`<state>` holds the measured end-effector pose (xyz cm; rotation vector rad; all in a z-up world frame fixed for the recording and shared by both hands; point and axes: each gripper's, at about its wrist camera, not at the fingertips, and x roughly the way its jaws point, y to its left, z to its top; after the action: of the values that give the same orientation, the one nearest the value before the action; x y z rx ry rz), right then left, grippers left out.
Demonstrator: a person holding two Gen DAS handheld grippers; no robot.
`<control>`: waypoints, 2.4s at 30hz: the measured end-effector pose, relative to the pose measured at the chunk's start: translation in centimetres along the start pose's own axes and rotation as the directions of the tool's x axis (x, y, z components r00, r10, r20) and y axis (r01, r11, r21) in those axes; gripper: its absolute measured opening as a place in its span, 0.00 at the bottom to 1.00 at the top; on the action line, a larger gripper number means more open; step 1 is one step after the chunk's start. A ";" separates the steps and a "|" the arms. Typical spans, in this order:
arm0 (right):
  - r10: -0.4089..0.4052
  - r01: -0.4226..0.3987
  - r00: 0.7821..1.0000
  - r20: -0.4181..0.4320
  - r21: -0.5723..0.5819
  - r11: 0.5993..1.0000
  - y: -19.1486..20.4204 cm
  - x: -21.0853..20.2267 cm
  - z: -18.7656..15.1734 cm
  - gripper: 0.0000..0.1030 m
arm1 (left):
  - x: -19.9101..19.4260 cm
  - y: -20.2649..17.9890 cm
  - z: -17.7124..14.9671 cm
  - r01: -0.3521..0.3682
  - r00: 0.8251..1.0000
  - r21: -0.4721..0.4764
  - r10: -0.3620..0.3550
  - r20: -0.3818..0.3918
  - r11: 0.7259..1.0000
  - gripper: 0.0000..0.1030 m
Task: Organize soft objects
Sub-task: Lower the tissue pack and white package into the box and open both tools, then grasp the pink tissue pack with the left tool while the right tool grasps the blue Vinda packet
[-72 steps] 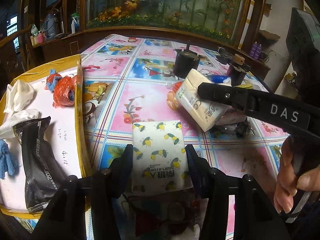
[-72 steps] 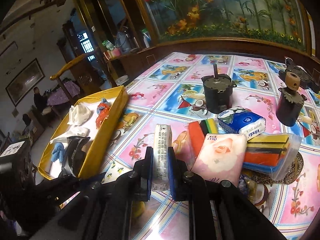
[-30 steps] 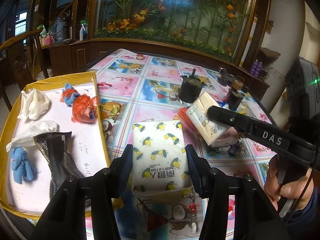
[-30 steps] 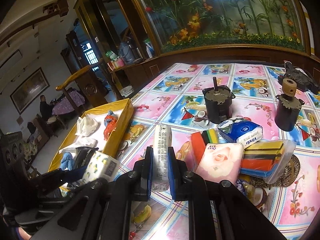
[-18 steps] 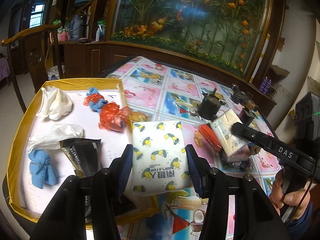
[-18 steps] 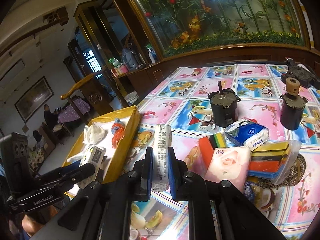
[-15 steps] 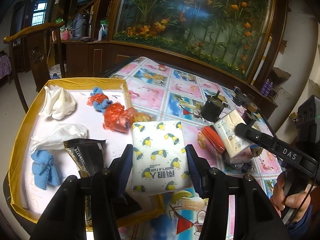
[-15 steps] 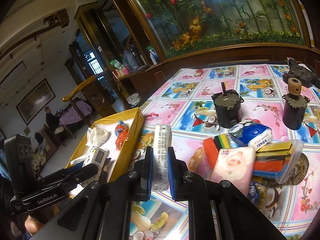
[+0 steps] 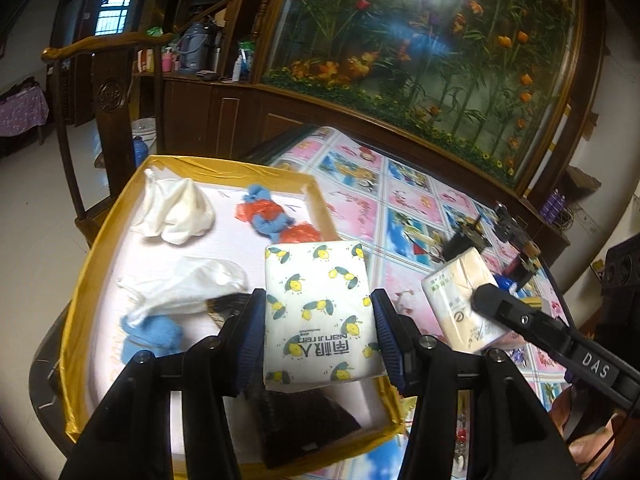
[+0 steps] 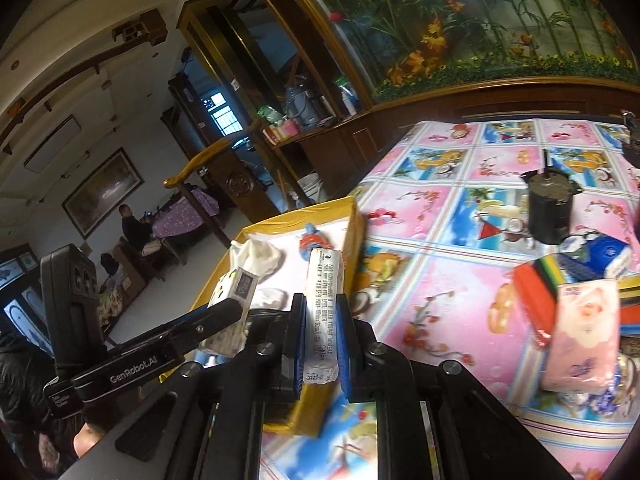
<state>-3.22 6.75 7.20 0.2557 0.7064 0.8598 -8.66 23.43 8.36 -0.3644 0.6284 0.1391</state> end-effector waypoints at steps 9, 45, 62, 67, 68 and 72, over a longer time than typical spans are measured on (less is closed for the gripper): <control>0.055 -0.051 0.996 -0.072 0.050 0.997 1.7 5.5 0.2 0.14 | 0.7 6.5 1.3 -0.083 0.997 -0.114 0.083 -0.006 0.990 0.50; 0.017 -0.016 0.994 -0.108 0.011 1.000 1.6 7.7 -0.2 0.28 | 1.0 4.4 2.0 -0.075 0.996 -0.096 0.071 -0.044 0.993 0.63; -0.146 0.130 0.988 0.043 0.267 0.955 -11.1 -5.4 0.5 0.35 | 2.7 -7.2 -2.2 0.102 0.984 0.116 -0.083 -0.158 0.988 0.66; -0.315 0.296 0.949 0.017 0.297 0.908 -14.1 -7.0 0.9 0.35 | 3.9 -11.6 -5.2 0.172 0.966 0.205 -0.124 -0.229 0.964 0.66; -0.338 0.320 0.941 0.004 0.307 0.896 -14.6 -6.8 0.7 0.35 | 4.0 -12.3 -5.8 0.184 0.962 0.222 -0.129 -0.240 0.958 0.66; -0.314 0.308 0.949 -0.034 0.309 0.900 -15.1 -5.7 0.4 0.35 | 4.1 -13.8 -6.9 0.218 0.952 0.268 -0.145 -0.268 0.938 0.66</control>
<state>3.60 -7.23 2.99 0.4188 0.8409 0.4368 -5.96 8.13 4.74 -0.1487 0.8434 -0.1813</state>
